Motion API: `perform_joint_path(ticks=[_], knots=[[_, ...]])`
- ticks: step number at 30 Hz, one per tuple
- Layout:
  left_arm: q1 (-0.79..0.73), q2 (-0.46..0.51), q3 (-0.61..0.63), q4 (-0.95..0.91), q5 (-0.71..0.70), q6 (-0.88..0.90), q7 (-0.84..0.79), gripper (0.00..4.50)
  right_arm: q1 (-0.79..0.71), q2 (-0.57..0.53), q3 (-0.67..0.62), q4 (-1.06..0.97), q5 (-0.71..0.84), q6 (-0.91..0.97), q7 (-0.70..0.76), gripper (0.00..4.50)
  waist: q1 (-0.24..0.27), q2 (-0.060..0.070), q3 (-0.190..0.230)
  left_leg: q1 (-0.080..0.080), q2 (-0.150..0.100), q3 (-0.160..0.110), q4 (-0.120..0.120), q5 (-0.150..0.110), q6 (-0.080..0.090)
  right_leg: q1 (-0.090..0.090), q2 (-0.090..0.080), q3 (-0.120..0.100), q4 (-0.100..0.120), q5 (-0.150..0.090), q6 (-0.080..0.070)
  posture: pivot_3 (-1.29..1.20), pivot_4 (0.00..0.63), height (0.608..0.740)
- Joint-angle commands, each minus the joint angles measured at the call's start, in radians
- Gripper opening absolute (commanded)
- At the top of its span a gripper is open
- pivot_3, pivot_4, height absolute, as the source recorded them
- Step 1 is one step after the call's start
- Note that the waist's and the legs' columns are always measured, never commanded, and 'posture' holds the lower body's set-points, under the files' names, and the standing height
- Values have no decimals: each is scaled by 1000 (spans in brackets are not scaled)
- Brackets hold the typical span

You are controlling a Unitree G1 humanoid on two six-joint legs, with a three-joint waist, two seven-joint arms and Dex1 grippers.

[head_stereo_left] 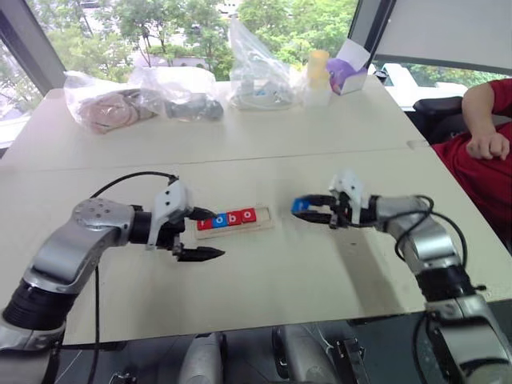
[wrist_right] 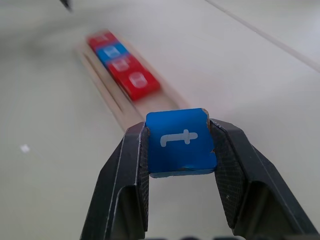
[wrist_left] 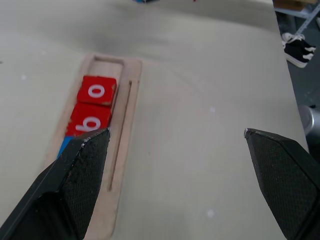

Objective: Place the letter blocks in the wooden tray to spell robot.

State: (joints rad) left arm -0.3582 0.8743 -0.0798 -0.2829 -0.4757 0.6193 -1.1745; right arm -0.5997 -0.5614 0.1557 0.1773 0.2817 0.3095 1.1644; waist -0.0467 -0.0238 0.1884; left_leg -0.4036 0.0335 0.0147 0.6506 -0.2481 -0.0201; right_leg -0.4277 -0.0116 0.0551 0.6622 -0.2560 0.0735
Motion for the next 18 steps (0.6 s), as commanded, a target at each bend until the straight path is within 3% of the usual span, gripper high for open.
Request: perform_joint_path(ticks=[1, 9, 18], knots=[[3, 31, 71, -4, -5, -14, 12, 4500, -90, 57, 79, 132, -50, -74, 75, 1188, 2, 0, 0, 0, 0, 0, 0, 0, 0, 0, 0, 0, 0, 0, 0, 0, 150, 740], [93, 50, 160, -54, -22, 16, 72, 4500, -266, 151, 158, 494, -186, -281, 128, 1188, 3, 0, 0, -2, 0, 1, 0, 0, 0, -1, -3, 0, 0, 0, 0, 0, 150, 740], [156, 45, 183, -117, -45, 39, 119, 4500, -356, 201, 146, 688, -246, -396, 178, 1188, 2, 0, 0, -1, 0, 1, 0, 0, 0, -1, -2, 0, 1, 0, 0, 0, 150, 740]])
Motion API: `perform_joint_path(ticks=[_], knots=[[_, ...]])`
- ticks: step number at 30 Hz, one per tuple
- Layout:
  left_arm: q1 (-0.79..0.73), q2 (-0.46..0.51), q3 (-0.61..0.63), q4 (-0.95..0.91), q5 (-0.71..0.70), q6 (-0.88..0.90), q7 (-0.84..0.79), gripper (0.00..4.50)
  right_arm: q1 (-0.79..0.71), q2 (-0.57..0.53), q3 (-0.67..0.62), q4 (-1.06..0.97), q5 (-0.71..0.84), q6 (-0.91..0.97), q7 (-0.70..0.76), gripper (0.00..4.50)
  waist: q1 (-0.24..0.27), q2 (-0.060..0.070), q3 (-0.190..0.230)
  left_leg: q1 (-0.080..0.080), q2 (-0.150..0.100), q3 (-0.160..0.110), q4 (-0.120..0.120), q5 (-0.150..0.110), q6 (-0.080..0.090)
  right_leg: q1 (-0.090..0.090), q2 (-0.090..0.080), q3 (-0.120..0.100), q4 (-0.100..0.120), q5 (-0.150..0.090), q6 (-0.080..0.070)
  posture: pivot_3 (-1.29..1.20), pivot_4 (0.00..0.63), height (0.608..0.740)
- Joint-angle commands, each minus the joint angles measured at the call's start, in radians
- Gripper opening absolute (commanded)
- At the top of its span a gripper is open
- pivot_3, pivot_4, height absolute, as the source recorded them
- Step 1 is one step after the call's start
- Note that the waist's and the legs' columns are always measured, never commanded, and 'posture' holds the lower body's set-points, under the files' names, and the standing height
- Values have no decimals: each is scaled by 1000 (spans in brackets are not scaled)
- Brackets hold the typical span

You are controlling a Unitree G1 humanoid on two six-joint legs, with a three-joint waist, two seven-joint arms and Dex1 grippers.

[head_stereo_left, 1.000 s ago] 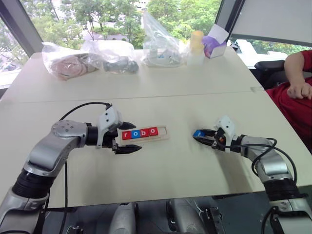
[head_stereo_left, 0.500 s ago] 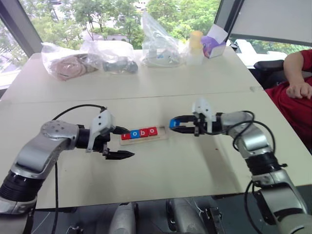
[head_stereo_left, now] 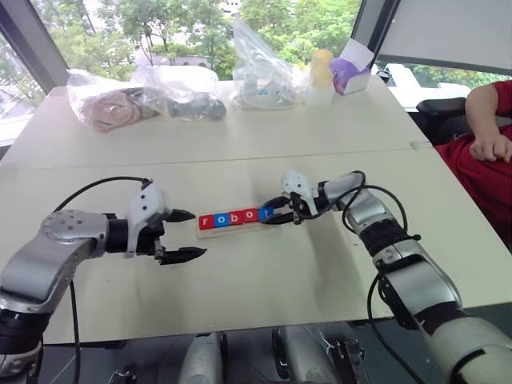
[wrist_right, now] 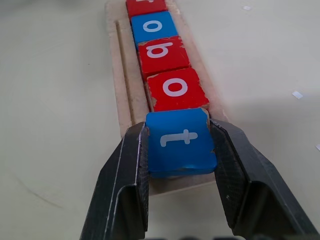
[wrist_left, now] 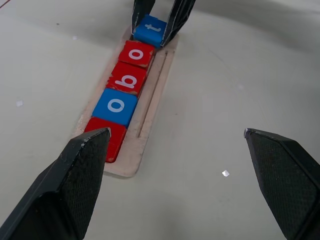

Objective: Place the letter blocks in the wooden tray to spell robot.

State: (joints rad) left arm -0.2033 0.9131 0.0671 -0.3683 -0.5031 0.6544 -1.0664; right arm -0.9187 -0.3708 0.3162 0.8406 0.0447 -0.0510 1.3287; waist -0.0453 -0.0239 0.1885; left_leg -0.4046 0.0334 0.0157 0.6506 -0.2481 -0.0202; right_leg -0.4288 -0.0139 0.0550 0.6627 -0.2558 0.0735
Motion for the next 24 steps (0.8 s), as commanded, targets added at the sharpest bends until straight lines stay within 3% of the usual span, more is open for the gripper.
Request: perform_joint_path(ticks=[1, 19, 24], knots=[[2, 5, 37, -33, -19, 4, 16, 4500, -45, 16, -16, 42, -14, -44, 14, 1188, 0, 0, 0, 0, 0, 0, 0, 0, 0, 0, 0, 0, 0, 0, 0, 0, 150, 740], [31, -1, 18, -51, -13, 0, 57, 4500, -103, 76, -51, 181, -59, -81, 41, 1188, -1, 0, 0, 1, 0, 0, -1, 0, 0, 0, 0, 0, 0, 0, 0, 0, 150, 740], [34, 3, 18, -51, -10, 0, 63, 4500, -104, 79, -86, 150, -39, -67, 18, 3507, -1, 0, 0, 1, 0, 0, -1, 0, 0, 0, 0, 0, 0, 0, 0, 0, 150, 740]])
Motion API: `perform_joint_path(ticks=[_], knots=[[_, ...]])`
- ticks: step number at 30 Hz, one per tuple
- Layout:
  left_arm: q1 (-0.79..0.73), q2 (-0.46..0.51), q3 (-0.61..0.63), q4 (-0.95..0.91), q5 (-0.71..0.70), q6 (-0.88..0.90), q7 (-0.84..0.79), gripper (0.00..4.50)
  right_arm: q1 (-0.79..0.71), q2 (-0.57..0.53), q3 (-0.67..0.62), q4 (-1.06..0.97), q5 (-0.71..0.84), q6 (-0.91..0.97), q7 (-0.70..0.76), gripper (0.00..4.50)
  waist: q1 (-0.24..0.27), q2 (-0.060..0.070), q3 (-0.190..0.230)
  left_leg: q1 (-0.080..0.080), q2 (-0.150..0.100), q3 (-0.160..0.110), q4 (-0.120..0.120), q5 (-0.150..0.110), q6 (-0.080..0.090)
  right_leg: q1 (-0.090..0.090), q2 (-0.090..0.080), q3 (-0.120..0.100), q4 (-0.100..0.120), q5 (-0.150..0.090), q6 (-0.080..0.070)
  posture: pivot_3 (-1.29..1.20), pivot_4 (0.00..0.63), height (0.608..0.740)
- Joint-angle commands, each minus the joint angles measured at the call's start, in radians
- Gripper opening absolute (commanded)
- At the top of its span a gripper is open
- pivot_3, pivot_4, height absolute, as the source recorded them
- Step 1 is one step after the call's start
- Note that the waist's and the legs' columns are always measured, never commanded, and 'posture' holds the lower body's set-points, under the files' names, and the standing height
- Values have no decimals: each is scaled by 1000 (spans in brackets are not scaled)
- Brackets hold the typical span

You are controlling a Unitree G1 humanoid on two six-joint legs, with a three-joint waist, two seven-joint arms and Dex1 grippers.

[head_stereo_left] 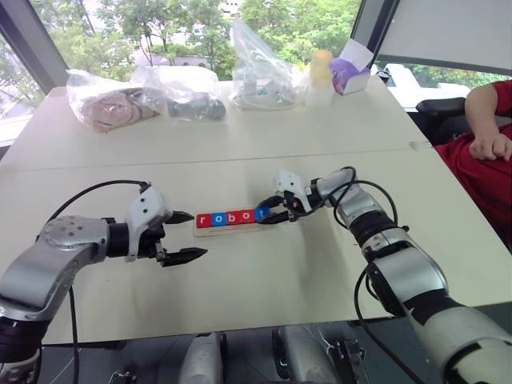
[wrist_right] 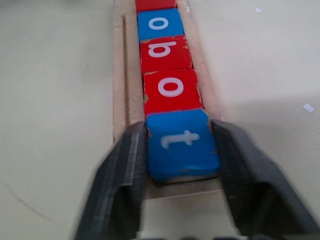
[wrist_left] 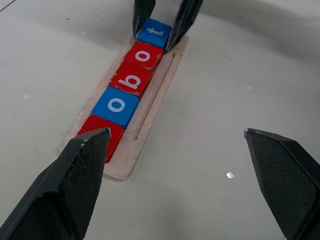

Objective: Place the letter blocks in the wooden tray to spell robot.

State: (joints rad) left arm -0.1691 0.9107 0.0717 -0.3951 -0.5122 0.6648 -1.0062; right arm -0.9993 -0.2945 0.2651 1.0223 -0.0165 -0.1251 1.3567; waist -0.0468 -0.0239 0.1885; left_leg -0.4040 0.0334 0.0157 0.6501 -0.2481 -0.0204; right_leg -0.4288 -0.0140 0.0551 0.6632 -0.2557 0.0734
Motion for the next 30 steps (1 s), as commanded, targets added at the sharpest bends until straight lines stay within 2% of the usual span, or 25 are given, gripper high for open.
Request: perform_joint_path(ticks=[1, 9, 15, 30], knots=[[0, 5, 13, -23, 0, -12, 4, 4500, -24, 0, -44, -44, 29, 14, -12, 4145, 0, 0, 0, 0, 0, 0, 0, 0, 0, 0, 0, 0, 0, 0, 0, 0, 150, 740], [-5, 6, 8, -2, 6, -24, 1, 4500, 58, -55, -113, -250, 85, 128, -40, 4145, 2, 0, 0, 0, 0, 0, 0, 0, 0, 0, 0, 0, 0, 0, 0, 0, 150, 740], [-2, 13, 13, 5, 6, -25, -5, 4500, 146, -117, -115, -378, 69, 145, -102, 4145, 2, 0, 0, 0, 0, 0, 0, 0, 0, 0, -1, 0, 0, 0, 0, 0, 150, 740], [-40, 14, -14, 21, 26, -32, -23, 4500, 151, -105, -50, -306, 1, 16, -179, 4145, 1, 0, 0, 0, 0, 1, 0, 0, 0, 0, 0, 0, 0, 0, 0, 0, 150, 740]])
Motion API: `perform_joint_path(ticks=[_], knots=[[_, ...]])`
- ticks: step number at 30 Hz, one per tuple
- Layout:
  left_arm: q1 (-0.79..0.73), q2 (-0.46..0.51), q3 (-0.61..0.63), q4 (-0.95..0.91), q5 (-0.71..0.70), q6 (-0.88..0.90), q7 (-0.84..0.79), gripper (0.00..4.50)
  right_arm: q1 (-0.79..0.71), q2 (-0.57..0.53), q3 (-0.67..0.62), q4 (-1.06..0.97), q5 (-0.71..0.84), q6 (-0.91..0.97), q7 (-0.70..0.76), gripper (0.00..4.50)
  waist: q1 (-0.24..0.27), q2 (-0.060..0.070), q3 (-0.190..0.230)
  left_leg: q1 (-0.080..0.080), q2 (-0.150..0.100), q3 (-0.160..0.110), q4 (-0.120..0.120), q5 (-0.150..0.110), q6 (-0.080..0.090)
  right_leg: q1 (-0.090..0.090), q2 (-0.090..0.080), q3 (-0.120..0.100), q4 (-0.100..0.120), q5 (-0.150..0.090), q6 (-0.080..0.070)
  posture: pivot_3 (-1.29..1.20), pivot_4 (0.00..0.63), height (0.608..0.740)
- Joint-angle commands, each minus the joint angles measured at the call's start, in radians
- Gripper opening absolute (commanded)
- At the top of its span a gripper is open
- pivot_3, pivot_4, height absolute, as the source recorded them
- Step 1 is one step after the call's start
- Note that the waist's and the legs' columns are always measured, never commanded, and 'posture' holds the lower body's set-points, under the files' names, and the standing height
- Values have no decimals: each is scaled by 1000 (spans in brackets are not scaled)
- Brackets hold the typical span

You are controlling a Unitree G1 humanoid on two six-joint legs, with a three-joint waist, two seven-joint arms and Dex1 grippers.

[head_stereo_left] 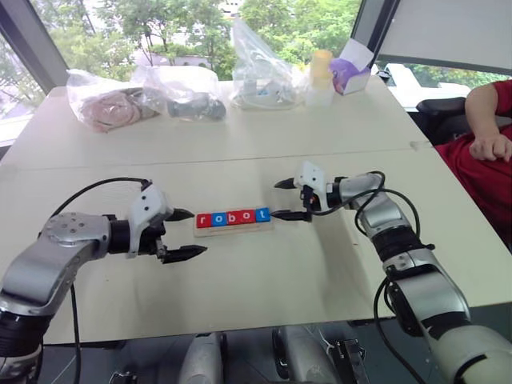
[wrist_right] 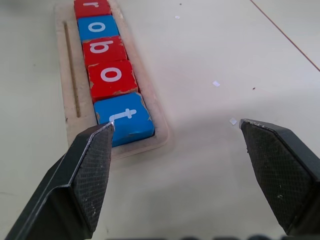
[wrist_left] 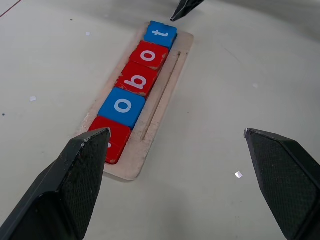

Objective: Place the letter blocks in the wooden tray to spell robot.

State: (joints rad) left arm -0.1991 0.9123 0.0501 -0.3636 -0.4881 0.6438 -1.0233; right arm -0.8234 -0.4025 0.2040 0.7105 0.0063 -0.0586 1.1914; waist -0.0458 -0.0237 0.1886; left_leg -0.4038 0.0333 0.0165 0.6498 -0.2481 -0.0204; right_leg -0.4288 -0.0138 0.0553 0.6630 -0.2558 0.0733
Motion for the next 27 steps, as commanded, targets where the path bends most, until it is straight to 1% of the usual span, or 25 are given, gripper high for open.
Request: perform_joint_path(ticks=[1, 11, 16, 20, 27], knots=[[-10, 11, 8, -15, 1, -9, -4, 4500, -27, 6, 12, 13, -22, -56, -17, 4145, 0, 0, 0, 0, 0, 0, 0, 0, 0, 0, 0, 0, 0, 0, 0, 0, 150, 740], [3, 8, 8, -23, 2, -9, 1, 4500, -41, 33, -3, 37, -7, -55, -22, 4145, 0, 0, 0, 0, 0, 0, 0, 0, 0, 0, 0, 0, 0, 0, 0, 0, 150, 740], [4, 4, 6, -18, 5, -12, 2, 4500, -42, 19, -29, 16, 16, -25, -24, 4145, 0, 0, 0, 0, 0, 0, 0, 0, 0, 0, 0, 0, 0, 0, 0, 0, 150, 740], [5, 0, 5, -14, 7, -14, 1, 4500, -32, -16, -34, 23, 1, -34, -43, 4145, 0, 0, 0, 0, 0, 0, 0, 0, 0, 0, 0, 0, 0, 0, 0, 0, 150, 740], [4, -6, 0, -10, 9, -17, 1, 4500, -17, -15, -39, 44, 3, -36, -64, 4145, -2, 0, 0, 0, 0, 0, 0, 0, 0, 0, 0, 0, 0, 0, 0, 0, 150, 740]])
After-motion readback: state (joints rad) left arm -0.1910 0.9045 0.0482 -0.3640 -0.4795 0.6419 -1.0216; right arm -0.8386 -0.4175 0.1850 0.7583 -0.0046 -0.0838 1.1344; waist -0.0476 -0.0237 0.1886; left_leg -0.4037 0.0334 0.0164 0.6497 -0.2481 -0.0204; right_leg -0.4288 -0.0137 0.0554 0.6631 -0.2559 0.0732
